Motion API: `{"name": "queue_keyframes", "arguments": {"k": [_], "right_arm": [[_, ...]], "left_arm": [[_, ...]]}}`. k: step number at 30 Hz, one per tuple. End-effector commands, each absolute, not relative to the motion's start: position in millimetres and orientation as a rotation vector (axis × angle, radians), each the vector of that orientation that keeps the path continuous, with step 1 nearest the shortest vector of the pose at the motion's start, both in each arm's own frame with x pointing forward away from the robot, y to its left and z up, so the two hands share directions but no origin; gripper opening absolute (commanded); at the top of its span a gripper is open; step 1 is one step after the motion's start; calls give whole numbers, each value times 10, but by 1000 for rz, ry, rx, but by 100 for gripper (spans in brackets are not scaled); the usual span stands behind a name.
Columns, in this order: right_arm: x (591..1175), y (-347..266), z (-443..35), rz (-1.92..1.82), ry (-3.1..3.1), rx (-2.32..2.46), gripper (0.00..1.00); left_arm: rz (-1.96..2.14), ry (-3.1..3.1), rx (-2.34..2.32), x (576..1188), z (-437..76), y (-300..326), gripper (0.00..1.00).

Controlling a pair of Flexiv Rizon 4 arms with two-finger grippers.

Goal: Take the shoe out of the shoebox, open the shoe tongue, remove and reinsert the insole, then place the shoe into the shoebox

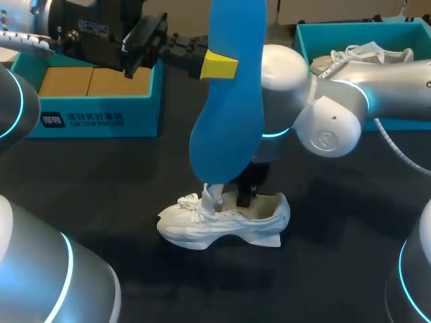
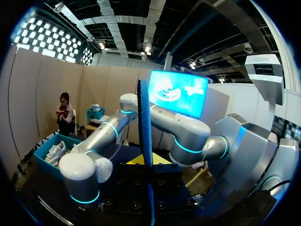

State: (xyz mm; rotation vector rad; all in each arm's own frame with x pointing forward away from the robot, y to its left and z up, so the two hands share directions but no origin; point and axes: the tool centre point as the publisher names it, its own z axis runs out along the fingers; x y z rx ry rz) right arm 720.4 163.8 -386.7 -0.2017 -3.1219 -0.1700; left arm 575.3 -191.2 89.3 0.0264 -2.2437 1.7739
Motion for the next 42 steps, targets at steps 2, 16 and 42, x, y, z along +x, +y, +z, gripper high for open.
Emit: {"name": "queue_keyframes", "arguments": {"k": [2,16,42], "right_arm": [[7157,1648,-3779,-139,-3129,-208,0],[7005,1602,-3494,-99,-3067,-237,0],[6860,1620,-3257,-131,-2938,-587,0]], "left_arm": [[1769,-2247,26,5762,901,-1921,0],[1769,-2247,26,5762,901,-1921,0],[1769,-2247,26,5762,901,-1921,0]]}}
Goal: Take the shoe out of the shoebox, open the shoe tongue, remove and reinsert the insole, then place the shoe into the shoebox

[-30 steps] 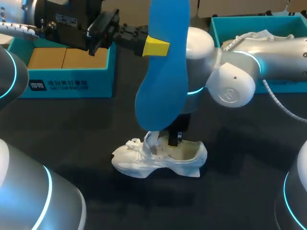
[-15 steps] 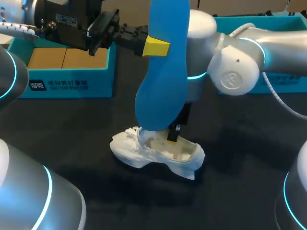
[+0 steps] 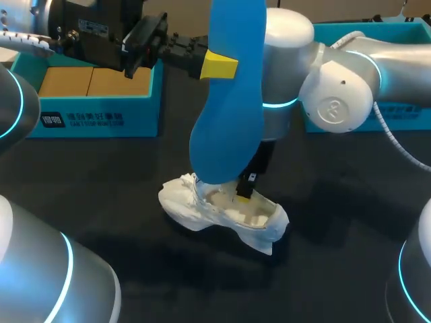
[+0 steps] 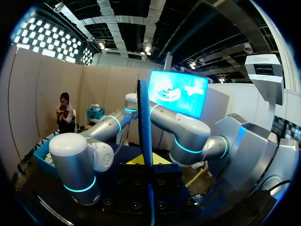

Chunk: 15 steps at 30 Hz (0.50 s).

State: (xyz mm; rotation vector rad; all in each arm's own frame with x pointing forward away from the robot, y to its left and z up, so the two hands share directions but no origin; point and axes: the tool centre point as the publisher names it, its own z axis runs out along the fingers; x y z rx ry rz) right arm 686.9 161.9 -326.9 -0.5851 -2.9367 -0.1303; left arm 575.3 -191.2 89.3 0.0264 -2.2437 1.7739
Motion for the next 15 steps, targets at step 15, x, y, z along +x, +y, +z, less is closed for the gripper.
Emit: {"name": "queue_keyframes", "arguments": {"k": [15], "right_arm": [[6578,1403,-3166,-570,-2684,-1347,0]], "left_arm": [[1769,-2247,26,5762,901,-1921,0]]}}
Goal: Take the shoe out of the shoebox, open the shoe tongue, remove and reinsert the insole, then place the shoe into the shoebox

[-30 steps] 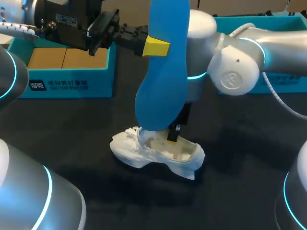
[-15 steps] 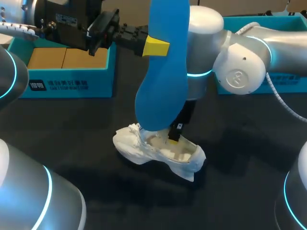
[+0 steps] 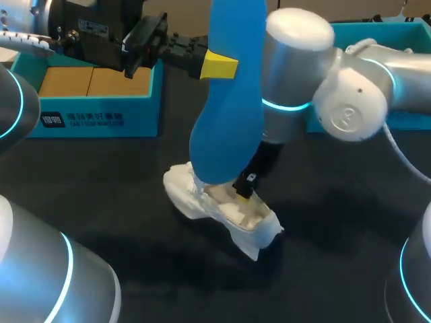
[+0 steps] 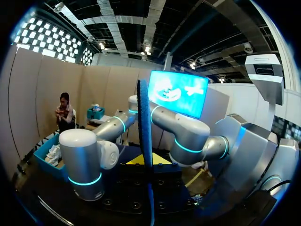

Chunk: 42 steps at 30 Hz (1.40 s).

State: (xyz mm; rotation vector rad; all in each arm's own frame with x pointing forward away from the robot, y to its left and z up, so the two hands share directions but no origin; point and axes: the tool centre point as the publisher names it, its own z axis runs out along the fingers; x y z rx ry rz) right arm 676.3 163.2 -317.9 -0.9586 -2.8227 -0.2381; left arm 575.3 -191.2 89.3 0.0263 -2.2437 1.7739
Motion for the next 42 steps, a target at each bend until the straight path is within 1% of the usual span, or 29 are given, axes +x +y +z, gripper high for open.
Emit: {"name": "queue_keyframes", "arguments": {"k": [1,3,5,19,22,26,30,36,42], "right_arm": [[6565,1387,-3171,-601,-2646,-1406,0],[6532,1378,-3182,-671,-2574,-1517,0],[6465,1417,-3122,-781,-2552,-1441,0],[6465,1417,-3122,-781,-2552,-1441,0],[6481,1474,-3139,-804,-2446,-1601,0],[6480,1537,-3156,-783,-2339,-1724,0],[6477,1555,-3174,-684,-2303,-1868,0],[6464,1576,-3245,-613,-2288,-1941,0],[6467,1629,-3346,-598,-2266,-1917,0]], "left_arm": [[1769,-2247,26,5762,901,-1921,0],[1769,-2247,26,5762,901,-1921,0],[1769,-2247,26,5762,901,-1921,0],[1769,-2247,26,5762,901,-1921,0],[1769,-2247,26,5762,901,-1921,0],[1769,-2247,26,5762,901,-1921,0],[1769,-2247,26,5762,901,-1921,0],[1769,-2247,26,5762,901,-1921,0],[1769,-2247,26,5762,901,-1921,0]]}}
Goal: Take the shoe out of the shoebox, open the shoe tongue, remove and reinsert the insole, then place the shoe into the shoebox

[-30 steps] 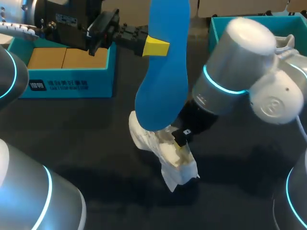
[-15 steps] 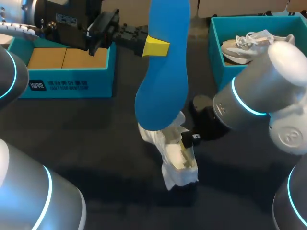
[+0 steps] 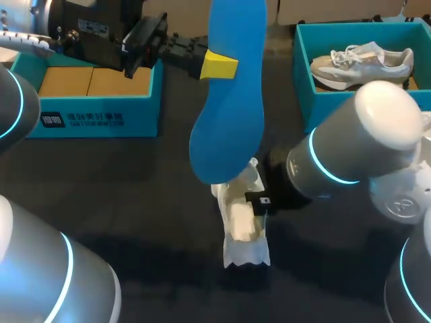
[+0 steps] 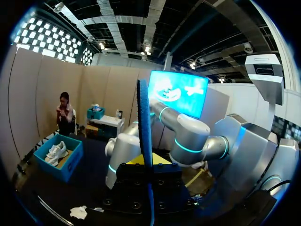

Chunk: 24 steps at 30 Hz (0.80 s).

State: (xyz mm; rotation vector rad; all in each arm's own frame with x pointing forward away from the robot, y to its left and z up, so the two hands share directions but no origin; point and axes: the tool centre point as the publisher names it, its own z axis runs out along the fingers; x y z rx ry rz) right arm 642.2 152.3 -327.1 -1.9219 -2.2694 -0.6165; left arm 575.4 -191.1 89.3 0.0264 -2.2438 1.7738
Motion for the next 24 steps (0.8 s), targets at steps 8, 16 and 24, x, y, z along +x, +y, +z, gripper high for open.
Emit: {"name": "queue_keyframes", "arguments": {"k": [8,16,24], "right_arm": [[6538,1671,-3557,-592,-2220,-1916,0],[6624,1723,-3702,-585,-2221,-1890,0],[6646,1719,-3817,-583,-2189,-1880,0]], "left_arm": [[1769,-2247,26,5762,901,-1921,0],[1769,-2247,26,5762,901,-1921,0],[1769,-2247,26,5762,901,-1921,0]]}}
